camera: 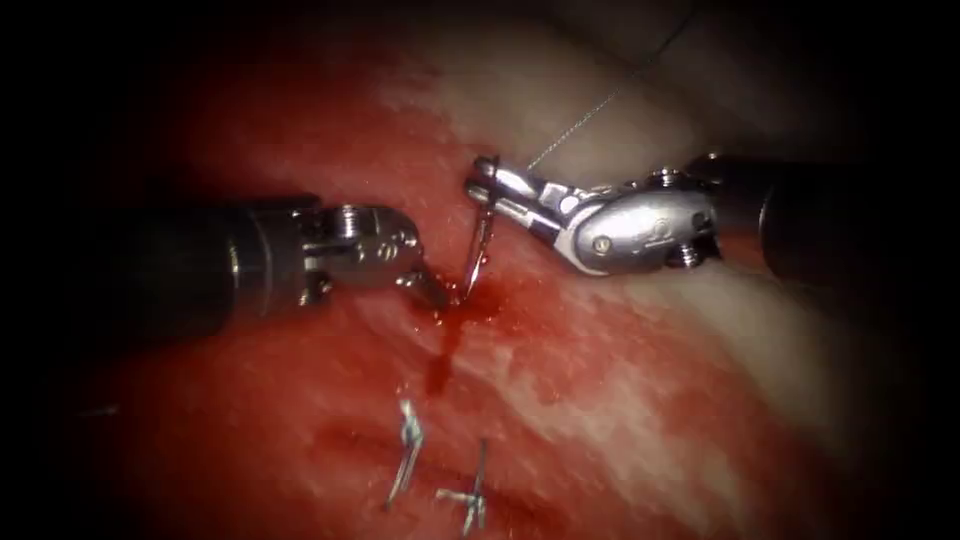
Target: Wound Closure
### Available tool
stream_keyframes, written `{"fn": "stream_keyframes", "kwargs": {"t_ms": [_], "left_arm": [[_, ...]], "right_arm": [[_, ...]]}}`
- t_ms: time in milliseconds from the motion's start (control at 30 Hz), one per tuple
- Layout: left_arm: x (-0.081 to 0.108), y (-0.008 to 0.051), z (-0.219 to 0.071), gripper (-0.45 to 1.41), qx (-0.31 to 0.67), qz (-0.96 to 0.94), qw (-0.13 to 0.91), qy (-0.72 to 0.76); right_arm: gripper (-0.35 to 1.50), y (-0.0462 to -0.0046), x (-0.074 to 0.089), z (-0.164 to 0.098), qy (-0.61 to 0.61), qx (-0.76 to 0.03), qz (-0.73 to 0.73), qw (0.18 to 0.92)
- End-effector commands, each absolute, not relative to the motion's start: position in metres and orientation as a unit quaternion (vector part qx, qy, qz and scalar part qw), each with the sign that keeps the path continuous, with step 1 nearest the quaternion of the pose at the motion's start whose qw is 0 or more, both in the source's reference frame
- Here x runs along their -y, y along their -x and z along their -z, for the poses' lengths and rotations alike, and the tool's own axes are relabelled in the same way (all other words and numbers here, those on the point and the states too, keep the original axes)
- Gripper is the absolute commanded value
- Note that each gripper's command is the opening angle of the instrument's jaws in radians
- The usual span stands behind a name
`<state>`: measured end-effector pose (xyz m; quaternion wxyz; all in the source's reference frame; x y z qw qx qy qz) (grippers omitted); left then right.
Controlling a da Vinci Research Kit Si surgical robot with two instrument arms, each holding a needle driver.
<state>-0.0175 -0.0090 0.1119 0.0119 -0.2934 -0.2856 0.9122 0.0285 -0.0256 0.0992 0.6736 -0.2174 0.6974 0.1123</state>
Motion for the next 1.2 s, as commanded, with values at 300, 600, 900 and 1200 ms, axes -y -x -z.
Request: {"fn": "stream_keyframes", "kwargs": {"t_ms": [300,600,900,1200], "left_arm": [[0.0088,0.0181,-0.1119,-0.45,0.286,-0.911,0.013,0.297],[0.0100,0.0178,-0.1109,-0.45,0.283,-0.909,0.014,0.307],[0.0126,0.0172,-0.1081,-0.45,0.275,-0.906,0.016,0.323],[0.0145,0.0184,-0.1089,-0.45,0.274,-0.904,0.015,0.328]], "right_arm": [[-0.35,-0.0292,0.0266,-0.1006,0.213,-0.694,-0.102,0.680],[-0.35,-0.0290,0.0257,-0.0995,0.208,-0.694,-0.124,0.678],[-0.35,-0.0291,0.0256,-0.0998,0.199,-0.690,-0.158,0.678],[-0.35,-0.0291,0.0258,-0.0999,0.203,-0.687,-0.161,0.679]]}}
